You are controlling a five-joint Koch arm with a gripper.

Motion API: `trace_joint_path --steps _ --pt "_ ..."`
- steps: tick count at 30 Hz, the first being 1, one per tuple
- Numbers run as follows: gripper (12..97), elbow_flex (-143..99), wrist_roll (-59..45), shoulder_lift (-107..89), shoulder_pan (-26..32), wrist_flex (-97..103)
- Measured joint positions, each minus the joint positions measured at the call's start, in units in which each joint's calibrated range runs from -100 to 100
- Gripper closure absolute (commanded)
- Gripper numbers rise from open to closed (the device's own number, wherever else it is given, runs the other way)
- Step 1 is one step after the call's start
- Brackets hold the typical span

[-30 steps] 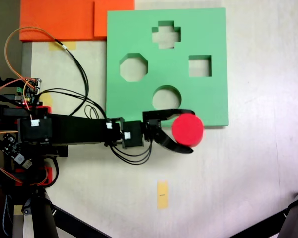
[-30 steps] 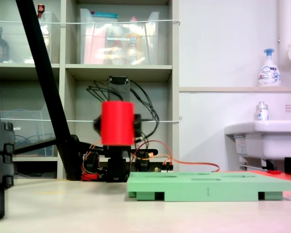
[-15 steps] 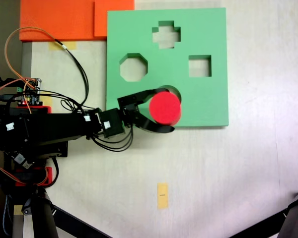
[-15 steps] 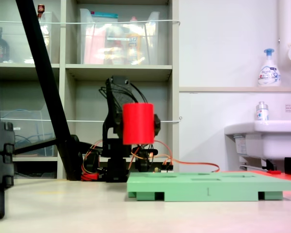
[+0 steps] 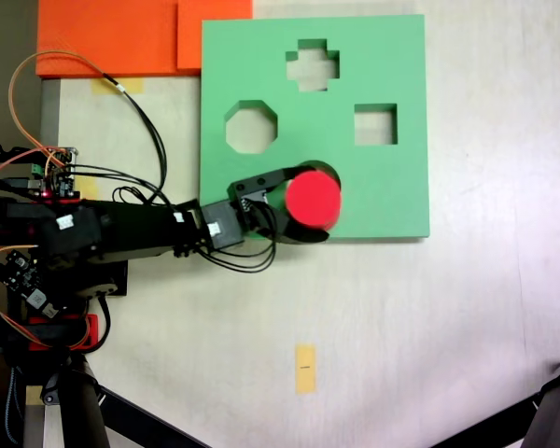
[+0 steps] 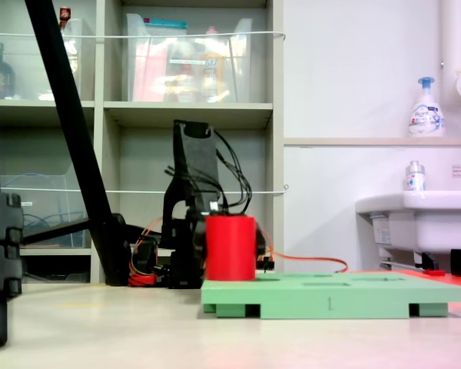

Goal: Put the cylinder block into the corresponding hole

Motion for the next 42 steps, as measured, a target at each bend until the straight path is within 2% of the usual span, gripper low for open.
trace_joint_path --steps 10,22,30,35,39,42 --pt "72.3 1.7 0.4 4.9 2.8 2.1" --pt "70.6 1.6 1.2 7.5 3.2 2.1" --pt "53.4 2.9 1.2 17.0 2.3 6.8" --pt "52.3 1.3 1.1 17.2 1.3 7.8" --pt "41.7 -0.2 1.1 17.2 1.0 8.5" --pt "41.6 -1.7 1.1 16.1 1.0 9.1"
